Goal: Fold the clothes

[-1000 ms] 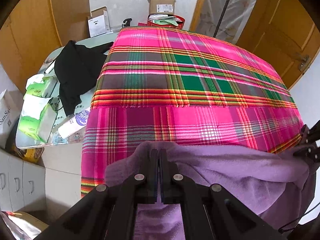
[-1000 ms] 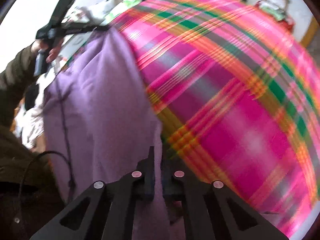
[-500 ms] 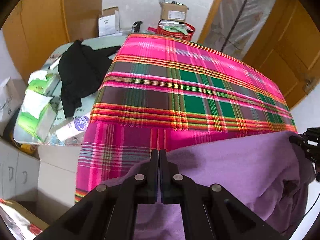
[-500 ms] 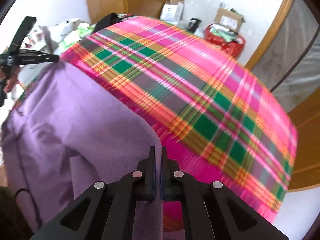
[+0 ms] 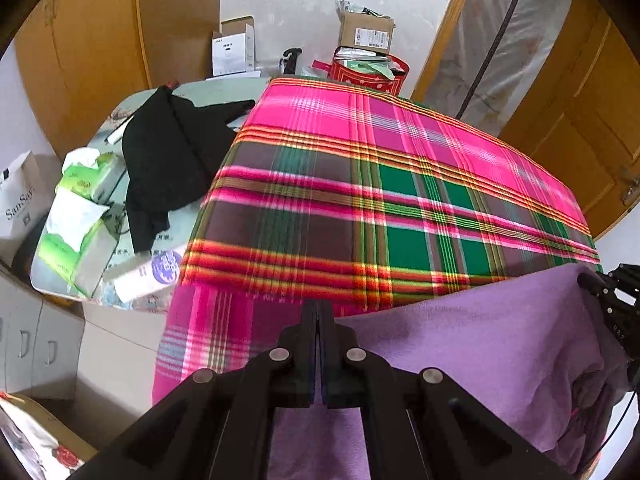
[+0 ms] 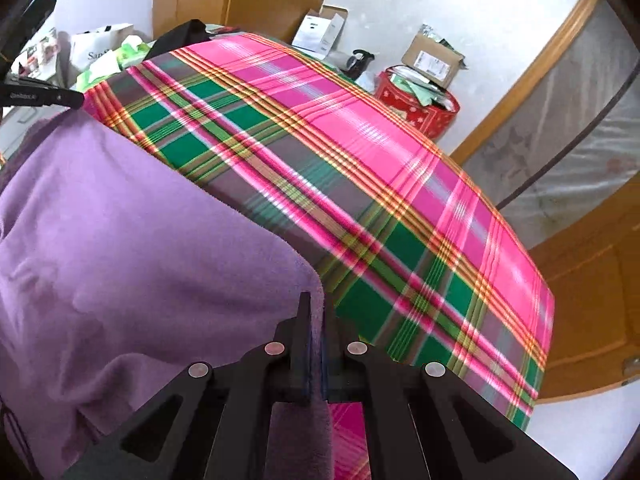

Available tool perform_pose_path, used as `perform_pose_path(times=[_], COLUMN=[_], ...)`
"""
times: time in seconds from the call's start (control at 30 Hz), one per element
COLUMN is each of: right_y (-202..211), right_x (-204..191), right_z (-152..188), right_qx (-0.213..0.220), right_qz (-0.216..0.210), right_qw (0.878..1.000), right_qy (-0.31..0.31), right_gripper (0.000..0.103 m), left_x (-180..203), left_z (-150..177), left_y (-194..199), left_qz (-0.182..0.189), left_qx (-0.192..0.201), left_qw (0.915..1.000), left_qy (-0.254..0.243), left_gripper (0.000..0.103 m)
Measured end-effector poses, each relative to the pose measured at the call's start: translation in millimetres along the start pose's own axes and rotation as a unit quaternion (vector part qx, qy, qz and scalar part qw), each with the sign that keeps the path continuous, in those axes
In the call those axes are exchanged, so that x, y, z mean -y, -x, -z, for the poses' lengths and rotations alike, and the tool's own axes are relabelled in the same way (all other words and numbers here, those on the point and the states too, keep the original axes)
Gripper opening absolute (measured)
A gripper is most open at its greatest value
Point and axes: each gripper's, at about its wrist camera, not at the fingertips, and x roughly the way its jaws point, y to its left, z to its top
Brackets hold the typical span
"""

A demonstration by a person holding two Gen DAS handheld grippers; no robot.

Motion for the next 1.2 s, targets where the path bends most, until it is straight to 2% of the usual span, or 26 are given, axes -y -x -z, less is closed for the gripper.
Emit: perform_pose_path(times=[0.13,0.27,0.37,0.47,0.57,0.63,0.77,0.93,1.1,1.2], right_y=[-6,-15,-26,-34,-37,-35,-30,-21,-11,-8], right_x=[-2,-7,-8,-7,-6,-8,-10,-8,-7,-8], right_z=[-7,-12,-11,-8,-6,-4,-4,-4,-4,-2], right_qx=[0.002,0.000,-0.012,-0.024,-0.034,-0.035,-0.034,-0.031,-0.027,-0.026], right_qz=[0.027,0.052,0.053,0.042,0.034,0.035,0.046,0.058,0.066,0.064], right_qw=[1.000,0.998,0.998,0.998,0.998,0.998,0.998,0.998,0.997,0.998], right_qy=[0.016,0.039,0.042,0.034,0.027,0.029,0.027,0.009,-0.008,-0.011], right_gripper=[0.003,0.003,0.003,0.003,0.003,0.003,0.007,0.013,0.014,0.015], left_x=[-3,-8,-19,-24,-36,-43,-60,-83,-102,-115], left_z=[-4,-7,-7,-5,2,7,18,34,44,48], left_y=[-7,-10,-14,-13,-10,-4,10,22,16,14], left_qz=[-0.002,-0.027,-0.010,-0.005,0.019,0.022,0.043,0.072,0.118,0.140], left_qx=[-0.003,0.008,-0.009,-0.014,-0.032,-0.031,-0.036,-0.038,-0.054,-0.053], left_qw=[1.0000,0.9996,0.9993,0.9993,0.9979,0.9974,0.9949,0.9875,0.9724,0.9595], left_qy=[0.005,0.006,0.035,0.033,0.053,0.061,0.084,0.135,0.194,0.239], left_gripper=[0.001,0.000,0.000,0.000,0.001,0.002,0.011,0.016,0.016,0.016])
